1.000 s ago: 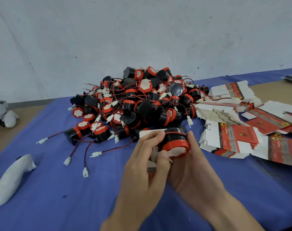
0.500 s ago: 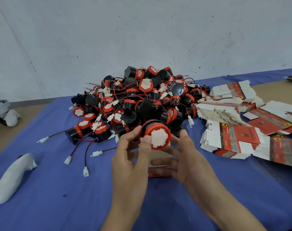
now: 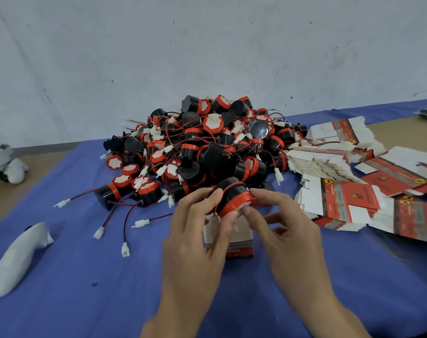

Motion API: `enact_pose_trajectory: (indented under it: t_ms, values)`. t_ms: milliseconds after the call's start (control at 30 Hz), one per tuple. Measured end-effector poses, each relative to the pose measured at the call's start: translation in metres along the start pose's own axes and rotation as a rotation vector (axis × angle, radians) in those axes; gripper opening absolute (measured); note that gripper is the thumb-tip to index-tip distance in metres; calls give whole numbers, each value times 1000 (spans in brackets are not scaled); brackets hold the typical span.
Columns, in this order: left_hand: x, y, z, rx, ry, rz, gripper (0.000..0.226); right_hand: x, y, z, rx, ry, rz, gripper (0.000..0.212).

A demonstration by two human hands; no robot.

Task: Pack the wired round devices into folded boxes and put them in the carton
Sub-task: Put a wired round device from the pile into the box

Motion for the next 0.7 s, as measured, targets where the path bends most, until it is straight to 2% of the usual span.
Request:
enact_pose_trajectory:
  t_ms: [167,433,700]
  values:
    - [-2,3,-1,-28,-8,-14,32,-4,2,2,-23,-28,21,13]
    - [-6,3,2,-60,-58,-38,25,-8,0,4,-48,-62,-19,8]
    - [-11,12,0,-176,-124,-47,30,-26,-16,18,154,-218,142,29]
Point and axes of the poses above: each hand's wrist, its own z-axis towards the middle knuckle, its own x-axis out of the palm, y = z × x, the point moved 4 cm from there along z, towards the middle knuckle, and after that the axes turned 10 degrees about x, right-handed, at the moved point
